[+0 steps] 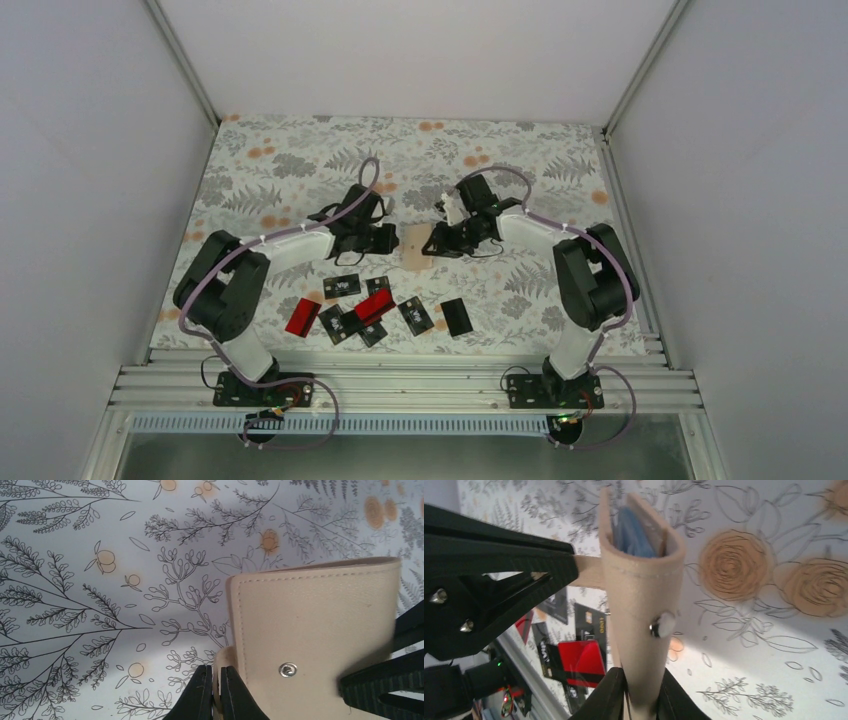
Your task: Put the credit cards into the card holder
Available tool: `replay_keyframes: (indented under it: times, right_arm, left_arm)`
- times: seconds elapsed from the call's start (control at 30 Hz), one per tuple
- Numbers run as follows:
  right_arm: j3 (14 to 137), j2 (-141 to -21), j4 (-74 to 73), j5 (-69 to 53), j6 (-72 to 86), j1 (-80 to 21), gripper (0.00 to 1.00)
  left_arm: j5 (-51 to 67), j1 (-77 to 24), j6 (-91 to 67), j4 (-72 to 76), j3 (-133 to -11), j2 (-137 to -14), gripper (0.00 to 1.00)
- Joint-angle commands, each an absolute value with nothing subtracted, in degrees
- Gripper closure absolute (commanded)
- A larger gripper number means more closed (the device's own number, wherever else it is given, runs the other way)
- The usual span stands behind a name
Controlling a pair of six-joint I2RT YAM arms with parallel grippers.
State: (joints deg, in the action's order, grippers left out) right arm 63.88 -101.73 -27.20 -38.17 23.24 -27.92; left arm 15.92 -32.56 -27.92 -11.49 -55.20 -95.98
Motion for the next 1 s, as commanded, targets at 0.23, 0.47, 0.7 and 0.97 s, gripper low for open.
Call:
replay_keyframes:
  times: [0.23, 0.47, 0.7, 0.97]
  right_arm:
    - [61.9, -98.9, -28.8, -22.9, 18.9, -24.7, 0.67]
    - [63.8, -97.3, -33.0, -23.1, 15.1, -24.8, 0.44]
    - [66.1, -96.1, -34.4, -26.3, 16.8, -26.2, 0.40]
    - [67.3, -96.7, -35.3, -26.6, 18.5, -26.2, 0.39]
  left_arm:
    - [11.8, -34.0, -27.2, -9.9, -55.4, -98.5, 0.98]
    - [11.3, -35.1, -27.2, -12.2, -57.1, -99.1, 0.98]
    - [9.6, -37.6, -29.0, -15.5, -60.3, -96.1, 0.98]
    - [7.7, -40.2, -31.4, -18.6, -63.8, -93.9, 0.98]
